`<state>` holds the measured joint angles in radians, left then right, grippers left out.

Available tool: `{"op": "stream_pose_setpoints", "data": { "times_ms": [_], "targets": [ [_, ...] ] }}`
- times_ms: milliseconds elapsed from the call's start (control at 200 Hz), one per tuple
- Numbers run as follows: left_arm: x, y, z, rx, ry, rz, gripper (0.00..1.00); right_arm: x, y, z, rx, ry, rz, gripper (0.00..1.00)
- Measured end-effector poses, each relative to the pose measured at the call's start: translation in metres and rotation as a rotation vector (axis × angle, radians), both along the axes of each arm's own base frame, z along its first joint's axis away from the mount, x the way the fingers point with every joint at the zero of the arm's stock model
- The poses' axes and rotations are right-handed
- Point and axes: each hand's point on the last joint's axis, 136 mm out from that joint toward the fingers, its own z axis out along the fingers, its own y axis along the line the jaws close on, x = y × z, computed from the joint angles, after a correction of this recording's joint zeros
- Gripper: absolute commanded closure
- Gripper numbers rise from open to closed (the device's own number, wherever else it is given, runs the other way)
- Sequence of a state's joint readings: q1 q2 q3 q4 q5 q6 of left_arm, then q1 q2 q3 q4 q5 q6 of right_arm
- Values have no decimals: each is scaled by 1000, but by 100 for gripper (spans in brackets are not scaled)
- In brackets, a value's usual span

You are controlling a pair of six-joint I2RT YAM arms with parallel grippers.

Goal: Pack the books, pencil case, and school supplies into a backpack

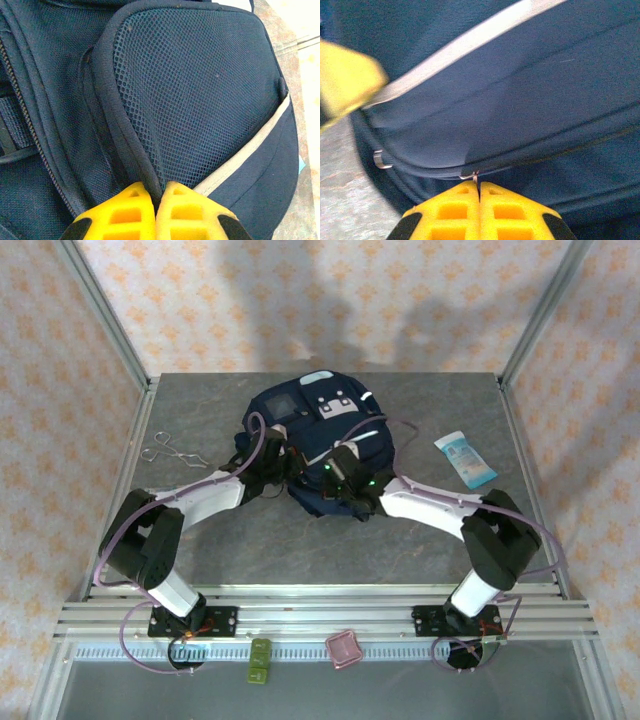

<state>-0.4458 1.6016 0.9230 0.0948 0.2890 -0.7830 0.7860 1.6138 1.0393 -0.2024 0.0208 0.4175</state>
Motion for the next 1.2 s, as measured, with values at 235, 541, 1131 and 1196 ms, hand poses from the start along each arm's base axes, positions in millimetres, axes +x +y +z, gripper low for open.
{"op": "stream_pose_setpoints", "data": {
  "times_ms": [235,541,1131,1196],
  "targets": [
    [2,4,1,1,-4,-9,100,19,-46,4,-24,-26,-119,100],
    [14,12,14,40,-21,-19,100,5,-31,0,-20,-42,-62,100],
    [1,63,48,21,-100,131,46,-26,71,4,119,1,164,100],
    [-16,57,40,10,-80,125,46,-25,69,4,106,2,156,97]
  ]
}}
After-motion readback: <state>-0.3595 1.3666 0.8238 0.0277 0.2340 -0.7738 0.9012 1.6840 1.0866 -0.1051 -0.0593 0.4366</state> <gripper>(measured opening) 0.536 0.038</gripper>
